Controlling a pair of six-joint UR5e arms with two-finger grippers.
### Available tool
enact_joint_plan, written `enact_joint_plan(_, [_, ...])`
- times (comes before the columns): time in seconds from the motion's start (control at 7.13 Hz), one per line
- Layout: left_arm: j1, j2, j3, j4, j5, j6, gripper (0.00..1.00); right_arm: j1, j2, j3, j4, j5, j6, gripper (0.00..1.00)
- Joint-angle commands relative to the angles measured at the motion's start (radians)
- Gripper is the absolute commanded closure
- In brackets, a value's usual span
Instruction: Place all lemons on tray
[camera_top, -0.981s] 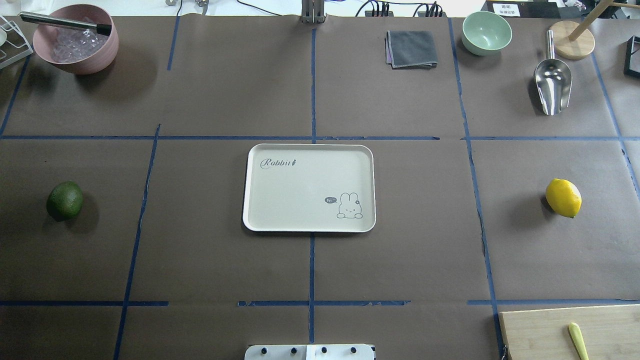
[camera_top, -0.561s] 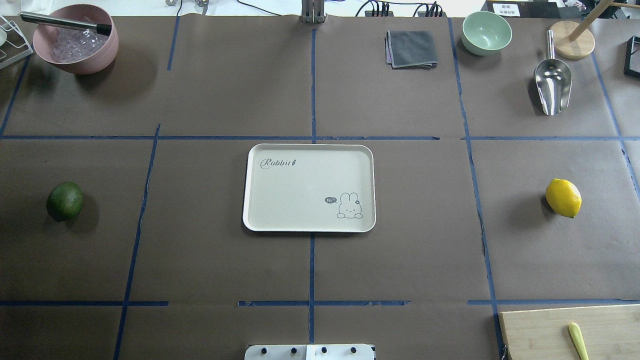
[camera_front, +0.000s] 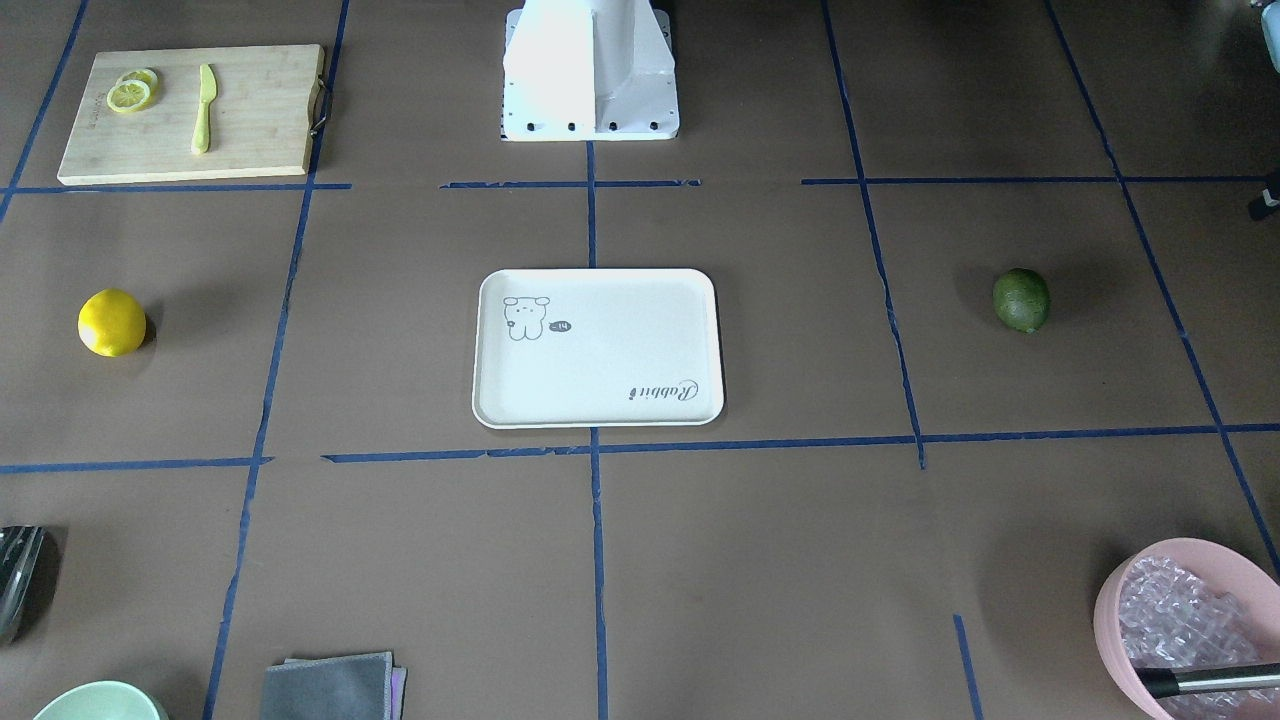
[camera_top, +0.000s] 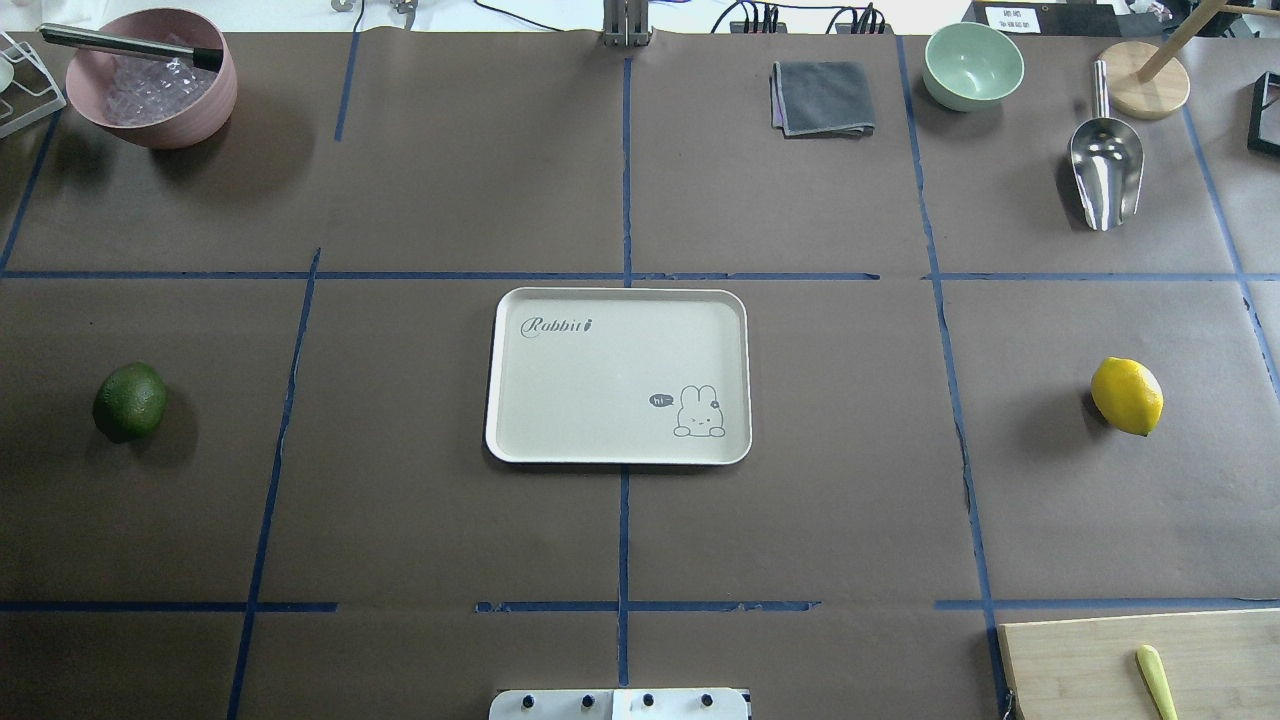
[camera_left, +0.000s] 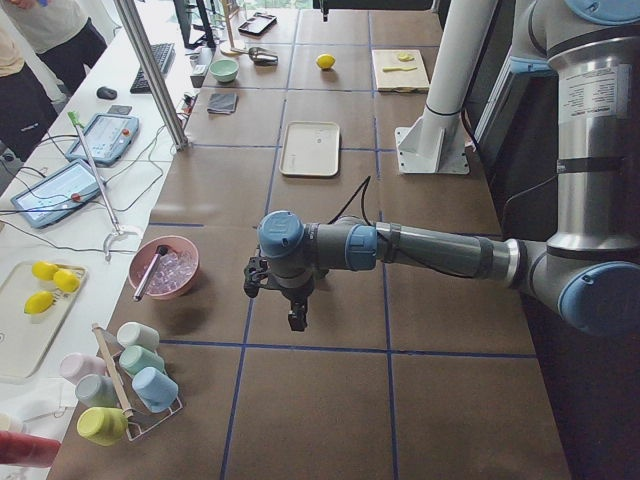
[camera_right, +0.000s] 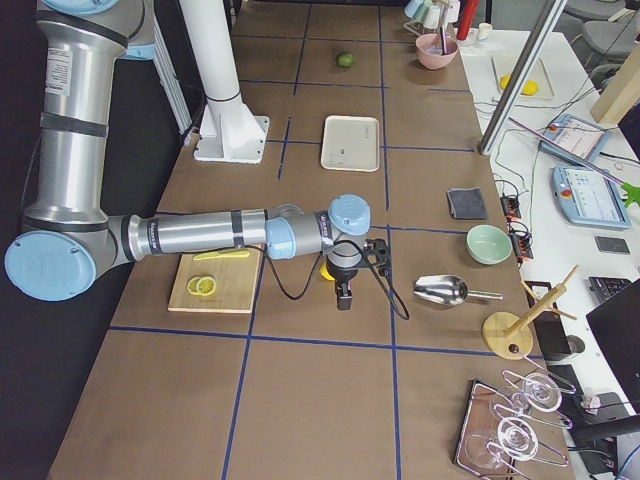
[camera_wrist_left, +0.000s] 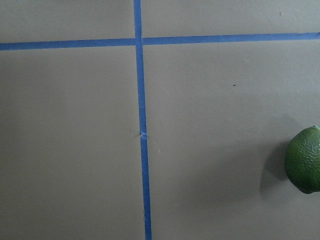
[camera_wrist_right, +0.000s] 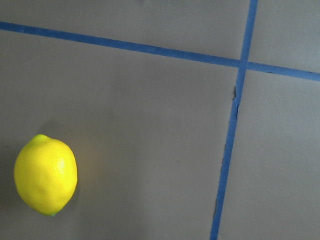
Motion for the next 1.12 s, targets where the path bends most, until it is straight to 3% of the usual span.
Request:
enact_joint_plan(0.0, [0.0, 0.0, -0.003, -0.003, -0.001, 0.002, 0.0, -0.119, -0.009, 0.014, 0.107, -0.018, 0.115, 0.0])
enact_joint_plan(0.28, [0.0, 0.0, -0.011, -0.003, -0.002, 0.002, 0.0, -0.194, 0.002, -0.009, 0.168, -0.072, 0.138, 0.01])
enact_joint_plan(0.56, [0.0, 0.0, -0.011, -0.003, -0.002, 0.004, 0.0, -0.274, 0.016, -0.075, 0.372, -0.075, 0.342, 0.01])
enact_joint_plan(0.98, [0.0, 0.0, -0.012, -0.003, -0.002, 0.004, 0.0, -0.312, 0.045, -0.118, 0.409, -0.104, 0.364, 0.01])
